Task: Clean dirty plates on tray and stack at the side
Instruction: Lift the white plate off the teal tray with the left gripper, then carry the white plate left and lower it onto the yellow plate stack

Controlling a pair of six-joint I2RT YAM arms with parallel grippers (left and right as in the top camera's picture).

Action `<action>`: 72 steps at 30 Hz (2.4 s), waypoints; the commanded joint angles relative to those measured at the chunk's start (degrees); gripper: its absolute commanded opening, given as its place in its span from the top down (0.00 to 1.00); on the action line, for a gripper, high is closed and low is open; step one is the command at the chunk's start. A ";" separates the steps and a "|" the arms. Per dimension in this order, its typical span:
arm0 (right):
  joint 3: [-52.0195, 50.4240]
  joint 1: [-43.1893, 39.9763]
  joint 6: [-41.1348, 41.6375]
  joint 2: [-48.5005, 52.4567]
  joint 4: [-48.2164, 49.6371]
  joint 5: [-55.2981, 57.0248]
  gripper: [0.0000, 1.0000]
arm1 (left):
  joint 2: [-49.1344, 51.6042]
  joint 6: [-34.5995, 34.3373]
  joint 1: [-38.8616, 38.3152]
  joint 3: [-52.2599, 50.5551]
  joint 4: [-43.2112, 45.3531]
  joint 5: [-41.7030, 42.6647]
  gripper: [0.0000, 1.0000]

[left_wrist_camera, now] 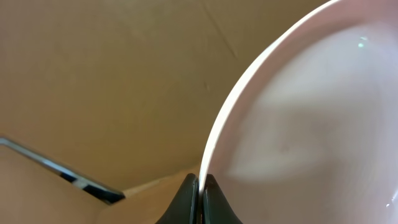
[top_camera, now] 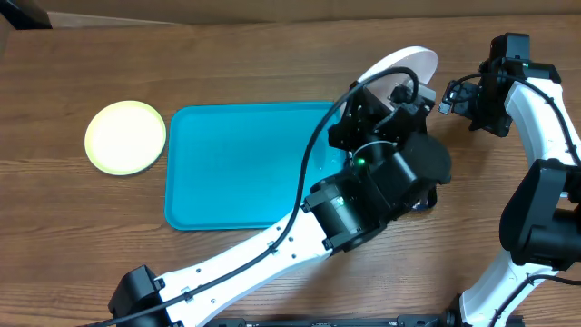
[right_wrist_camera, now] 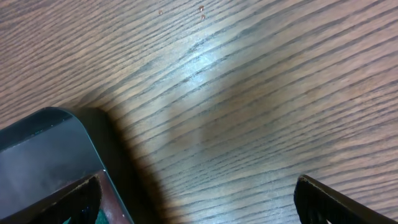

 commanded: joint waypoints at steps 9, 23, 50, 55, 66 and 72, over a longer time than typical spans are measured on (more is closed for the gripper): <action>0.85 -0.17 0.22 -1.66 0.15 -0.31 0.00 | -1.03 11.87 -2.10 1.55 5.57 -2.47 0.96; 0.85 -0.17 0.22 -1.66 0.15 -0.31 0.00 | 0.42 3.63 -2.60 1.40 0.31 -1.81 0.96; 0.85 -0.17 0.22 -1.66 0.15 -0.31 0.00 | 0.44 -12.26 0.74 1.40 -8.26 -1.14 0.96; 0.85 -0.17 0.22 -1.66 0.15 -0.31 0.00 | 0.44 -27.74 4.61 1.40 -18.36 12.61 0.96; 0.85 -0.17 0.22 -1.66 0.15 -0.31 0.00 | 0.44 -50.93 38.07 1.40 -33.44 68.48 0.96; 0.85 -0.17 0.22 -1.66 0.15 -0.31 0.00 | 0.46 -53.51 64.41 1.40 -39.50 86.33 0.96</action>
